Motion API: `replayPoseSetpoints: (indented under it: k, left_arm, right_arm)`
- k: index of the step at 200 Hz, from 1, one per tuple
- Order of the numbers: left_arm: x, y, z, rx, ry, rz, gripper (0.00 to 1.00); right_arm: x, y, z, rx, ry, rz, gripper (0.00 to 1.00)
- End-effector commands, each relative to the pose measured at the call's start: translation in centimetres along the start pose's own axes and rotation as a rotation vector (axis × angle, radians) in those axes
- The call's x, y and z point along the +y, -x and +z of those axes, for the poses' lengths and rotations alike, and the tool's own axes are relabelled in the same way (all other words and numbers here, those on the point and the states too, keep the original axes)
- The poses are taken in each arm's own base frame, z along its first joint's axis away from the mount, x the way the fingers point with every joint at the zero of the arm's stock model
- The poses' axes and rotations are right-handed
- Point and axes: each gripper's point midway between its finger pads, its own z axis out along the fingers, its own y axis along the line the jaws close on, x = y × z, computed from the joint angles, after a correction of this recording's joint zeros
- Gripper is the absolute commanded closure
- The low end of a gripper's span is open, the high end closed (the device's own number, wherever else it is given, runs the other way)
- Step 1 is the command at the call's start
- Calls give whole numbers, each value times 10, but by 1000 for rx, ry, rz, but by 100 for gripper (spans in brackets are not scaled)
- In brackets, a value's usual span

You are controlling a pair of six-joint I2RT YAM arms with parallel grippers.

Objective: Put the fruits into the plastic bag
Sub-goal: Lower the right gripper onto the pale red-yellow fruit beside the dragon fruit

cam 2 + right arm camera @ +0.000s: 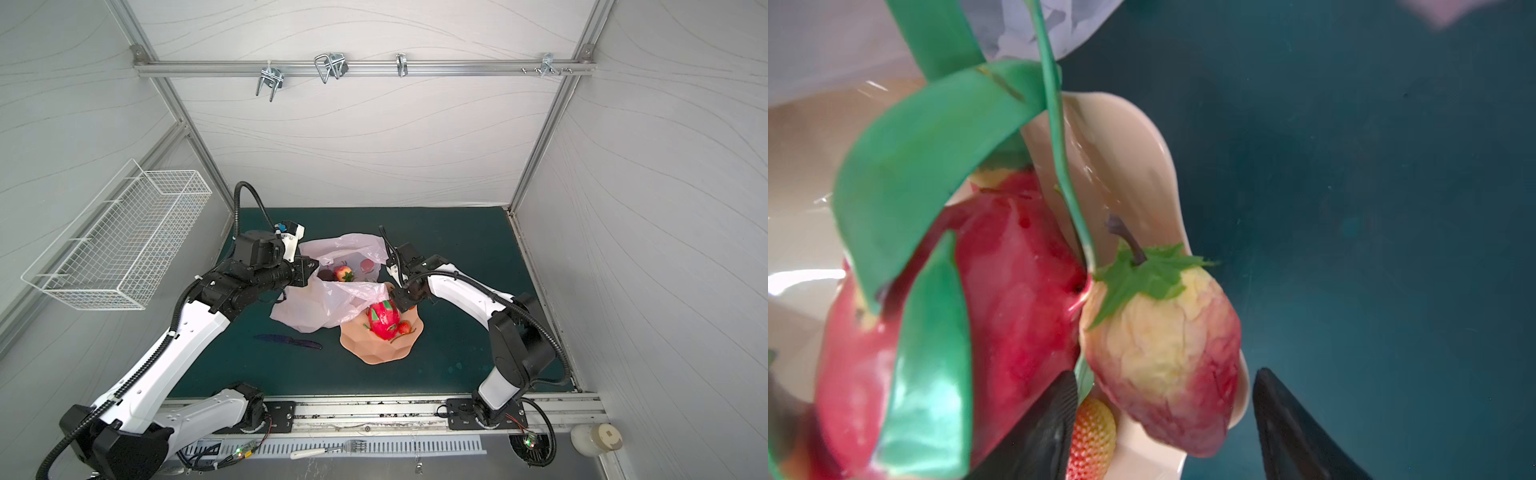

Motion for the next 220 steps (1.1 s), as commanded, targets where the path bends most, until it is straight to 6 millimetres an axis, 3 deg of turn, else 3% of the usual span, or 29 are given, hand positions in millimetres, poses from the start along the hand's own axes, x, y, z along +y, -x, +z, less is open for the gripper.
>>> replayPoseSetpoints:
  k: [1, 42, 125, 220]
  left_arm:
    - [-7, 19, -8, -50, -8, 26, 100]
    - [-7, 18, -6, -45, -9, 25, 100]
    - [-7, 17, -5, -43, -11, 26, 100]
    - [-8, 17, -5, -41, -19, 25, 100]
  right_arm:
    - [1, 9, -3, -21, -11, -33, 39]
    - [3, 9, -8, -39, -25, -42, 43]
    - [3, 10, -19, -61, -26, -36, 64]
    - [8, 5, -33, -100, 3, 5, 70]
